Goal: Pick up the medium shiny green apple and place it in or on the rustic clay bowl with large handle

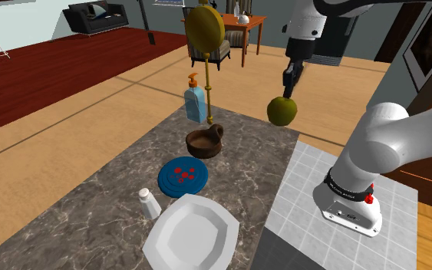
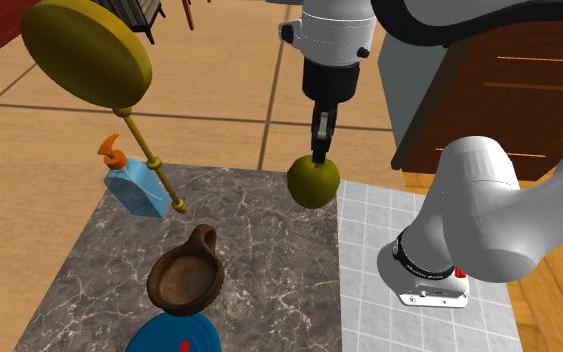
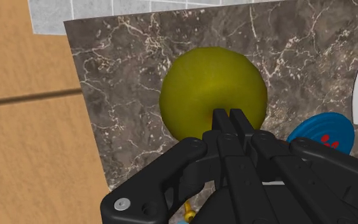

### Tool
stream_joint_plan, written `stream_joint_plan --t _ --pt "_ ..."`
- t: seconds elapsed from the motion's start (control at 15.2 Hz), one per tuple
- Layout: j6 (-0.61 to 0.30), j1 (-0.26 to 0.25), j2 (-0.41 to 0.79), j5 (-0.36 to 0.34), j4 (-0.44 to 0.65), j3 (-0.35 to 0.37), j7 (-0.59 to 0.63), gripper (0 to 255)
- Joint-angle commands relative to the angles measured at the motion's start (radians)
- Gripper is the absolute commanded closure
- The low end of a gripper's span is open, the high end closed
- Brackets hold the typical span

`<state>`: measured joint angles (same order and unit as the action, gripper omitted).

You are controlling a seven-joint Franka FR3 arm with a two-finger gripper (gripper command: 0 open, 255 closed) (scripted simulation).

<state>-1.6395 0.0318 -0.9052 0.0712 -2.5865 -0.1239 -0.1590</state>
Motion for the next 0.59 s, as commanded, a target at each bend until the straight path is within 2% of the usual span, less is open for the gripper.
stream_joint_plan --t 0.0,0.4,0.53 --pt "0.024 -0.002 0.005 0.001 0.030 0.001 0.004 255" --pt "0.097 -0.006 0.022 0.005 0.120 0.004 0.014 255" --pt "0.092 -0.016 0.054 0.020 0.149 0.020 0.030 255"
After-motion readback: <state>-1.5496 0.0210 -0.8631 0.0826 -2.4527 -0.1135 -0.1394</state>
